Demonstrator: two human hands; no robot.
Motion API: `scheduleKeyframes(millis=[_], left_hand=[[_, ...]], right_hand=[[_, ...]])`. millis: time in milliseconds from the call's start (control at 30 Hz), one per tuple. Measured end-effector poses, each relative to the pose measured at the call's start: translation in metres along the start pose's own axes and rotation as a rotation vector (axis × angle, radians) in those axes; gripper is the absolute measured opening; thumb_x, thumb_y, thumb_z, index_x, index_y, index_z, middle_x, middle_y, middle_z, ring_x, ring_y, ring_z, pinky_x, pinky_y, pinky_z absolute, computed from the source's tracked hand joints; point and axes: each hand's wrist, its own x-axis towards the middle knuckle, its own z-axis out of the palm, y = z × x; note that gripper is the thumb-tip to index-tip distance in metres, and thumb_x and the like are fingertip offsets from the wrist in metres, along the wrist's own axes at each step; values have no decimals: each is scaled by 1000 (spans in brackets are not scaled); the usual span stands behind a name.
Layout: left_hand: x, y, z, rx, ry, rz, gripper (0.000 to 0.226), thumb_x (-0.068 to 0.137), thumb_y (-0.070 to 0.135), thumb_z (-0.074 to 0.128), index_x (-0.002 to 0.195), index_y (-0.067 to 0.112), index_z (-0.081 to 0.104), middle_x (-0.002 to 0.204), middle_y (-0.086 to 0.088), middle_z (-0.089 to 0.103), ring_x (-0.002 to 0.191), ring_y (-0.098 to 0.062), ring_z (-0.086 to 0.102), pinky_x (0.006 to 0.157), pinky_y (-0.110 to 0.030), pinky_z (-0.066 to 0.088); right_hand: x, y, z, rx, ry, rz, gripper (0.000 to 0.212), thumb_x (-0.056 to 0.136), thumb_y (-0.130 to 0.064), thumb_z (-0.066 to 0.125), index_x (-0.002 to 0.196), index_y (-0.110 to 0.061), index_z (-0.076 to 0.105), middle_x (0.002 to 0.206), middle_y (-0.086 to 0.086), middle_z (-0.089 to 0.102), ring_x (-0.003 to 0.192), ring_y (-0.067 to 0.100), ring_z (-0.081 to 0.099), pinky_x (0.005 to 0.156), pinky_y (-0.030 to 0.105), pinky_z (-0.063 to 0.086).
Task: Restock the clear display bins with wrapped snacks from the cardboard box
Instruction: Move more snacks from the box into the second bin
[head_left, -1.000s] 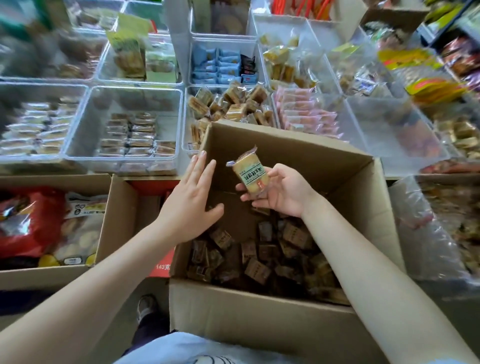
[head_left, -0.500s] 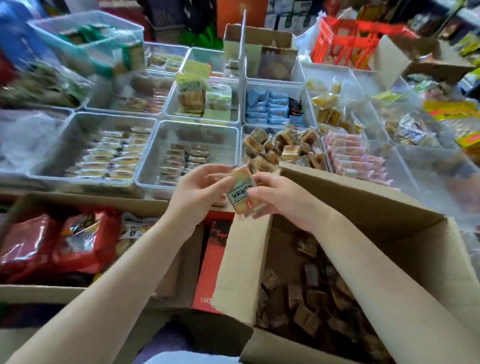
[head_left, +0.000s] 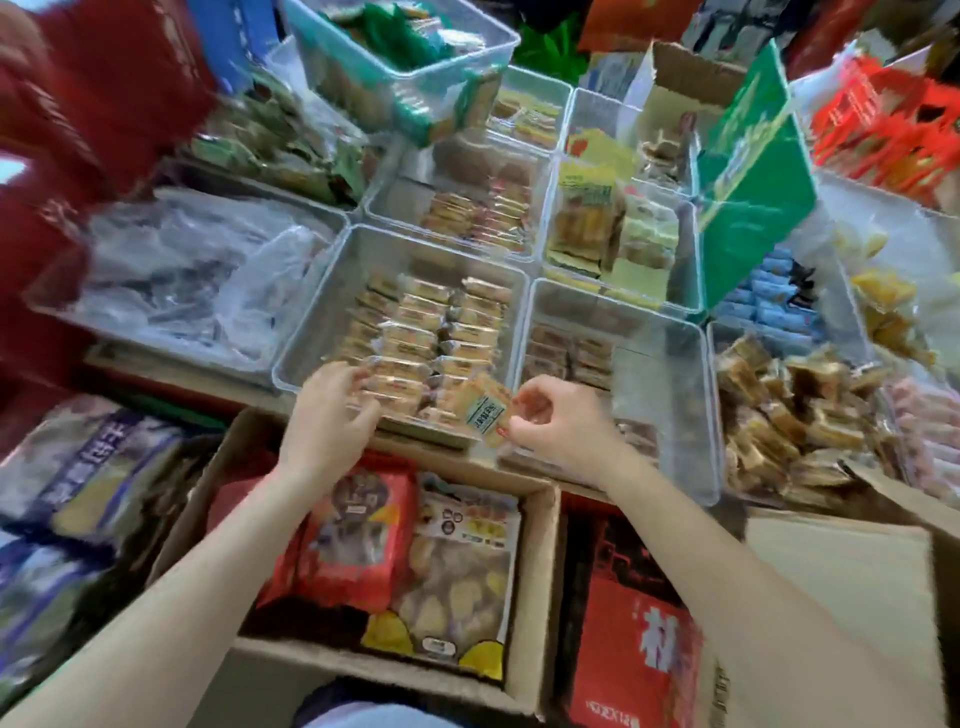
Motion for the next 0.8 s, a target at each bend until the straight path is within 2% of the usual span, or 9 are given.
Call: scheduleKeyframes(millis=[67, 133, 233, 300, 433, 533, 667, 800], left_hand=[[17, -51, -9, 225, 52, 15, 56, 89, 21, 74, 133, -7, 54, 142, -31, 49, 138, -46, 41, 115, -53, 30], [26, -84, -14, 309, -6, 15, 72, 94, 40, 65, 143, -8, 44, 153, -31, 37, 147, -45, 28, 119, -58, 20], [40, -98, -14, 369, -112, 51, 99, 87, 73, 23, 157, 3, 23, 166, -19, 14, 156, -29, 5, 123, -45, -6], [47, -100, -14, 419, -139, 82, 109, 82, 84, 10, 160, 9, 11, 169, -12, 0, 156, -23, -7, 120, -38, -17], [47, -107, -12, 393, -129, 96, 113, 82, 90, 4, 161, 10, 0, 169, -7, -7, 155, -19, -13, 122, -36, -18], [47, -110, -10, 364, -105, 106, 111, 85, 88, 15, 161, 7, 4, 169, -9, 2, 156, -20, -3, 123, -35, -14], [49, -116, -5, 358, -99, 100, 111, 85, 84, 32, 160, 7, 5, 169, -11, 7, 156, -22, 1, 124, -37, -9], [50, -118, -5, 370, -66, 115, 106, 85, 81, 36, 161, 14, 8, 168, -11, 11, 156, -25, 5, 124, -41, -4]], right_hand=[[21, -23, 23, -1, 32, 2, 16, 84, -24, 71, 97, -15, 66, 89, 1, 67, 83, 18, 63, 74, 31, 52], [42, -45, 43, 22, 47, 5, 17, 86, -24, 69, 100, -16, 62, 92, 0, 62, 83, 16, 60, 74, 32, 53], [80, -72, 61, 11, 80, -11, 17, 86, -25, 68, 100, -20, 59, 91, -1, 62, 82, 19, 61, 74, 38, 56], [104, -85, 70, -21, 60, -41, 19, 87, -23, 69, 102, -18, 58, 89, -3, 62, 80, 16, 60, 72, 35, 55], [131, -108, 110, -81, -82, -121, 25, 89, -22, 69, 112, -19, 59, 93, -6, 63, 74, 7, 57, 66, 23, 47], [135, -110, 141, -84, -144, -126, 32, 91, -19, 67, 121, -20, 58, 104, -8, 65, 81, 10, 60, 74, 24, 50], [133, -101, 149, -149, -205, -120, 44, 93, -20, 66, 135, -27, 55, 110, -10, 62, 81, 3, 56, 79, 23, 45], [137, -102, 156, -295, -307, -202, 48, 94, -20, 65, 140, -30, 53, 126, -3, 65, 111, 15, 61, 91, 28, 47]])
